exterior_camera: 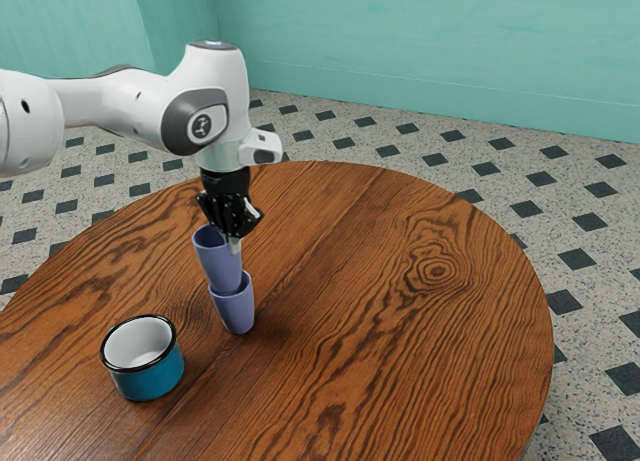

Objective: Place the left cup onto the right cup

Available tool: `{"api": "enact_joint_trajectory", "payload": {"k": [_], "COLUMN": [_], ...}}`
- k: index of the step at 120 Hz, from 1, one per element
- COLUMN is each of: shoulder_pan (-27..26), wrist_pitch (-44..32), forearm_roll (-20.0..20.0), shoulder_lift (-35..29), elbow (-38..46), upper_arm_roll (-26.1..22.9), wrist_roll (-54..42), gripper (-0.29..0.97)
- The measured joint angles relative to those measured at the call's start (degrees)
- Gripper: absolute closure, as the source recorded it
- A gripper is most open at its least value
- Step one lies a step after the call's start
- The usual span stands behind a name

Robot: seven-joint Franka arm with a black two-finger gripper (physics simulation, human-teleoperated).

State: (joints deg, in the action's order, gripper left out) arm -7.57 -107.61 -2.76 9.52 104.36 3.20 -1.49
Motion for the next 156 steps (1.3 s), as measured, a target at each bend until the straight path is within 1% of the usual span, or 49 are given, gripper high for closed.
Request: {"api": "enact_joint_trajectory", "payload": {"k": [29,48,55,66,79,99,125,134,156], "shoulder_pan": [0.11,-0.03,-0.05,-0.08,-0.1,-1.2,-3.9,-7.11,-12.28], "wrist_pitch": [-0.33,0.61,0.99,1.62,2.64,3.97,6.15,7.46,10.81], "forearm_roll": [-0.24,-0.1,-0.08,-0.03,0.01,0.03,0.07,0.06,0.1], "shoulder_lift": [1.73,1.87,1.75,1.2,-0.04,-2.82,-5.78,-6.28,-7.49], "elbow": [-0.58,-1.29,-1.36,-1.4,-1.48,-1.5,-2.85,-3.75,-6.17], "upper_arm_roll": [0.12,-0.41,-0.48,-0.71,-1.19,-1.34,-0.31,2.35,7.37], "wrist_roll": [0.43,0.62,0.72,0.88,1.1,1.39,1.38,1.33,0.77], "gripper": [0.78,0.43,0.33,0.21,0.13,0.06,0.02,0.01,0.01]}}
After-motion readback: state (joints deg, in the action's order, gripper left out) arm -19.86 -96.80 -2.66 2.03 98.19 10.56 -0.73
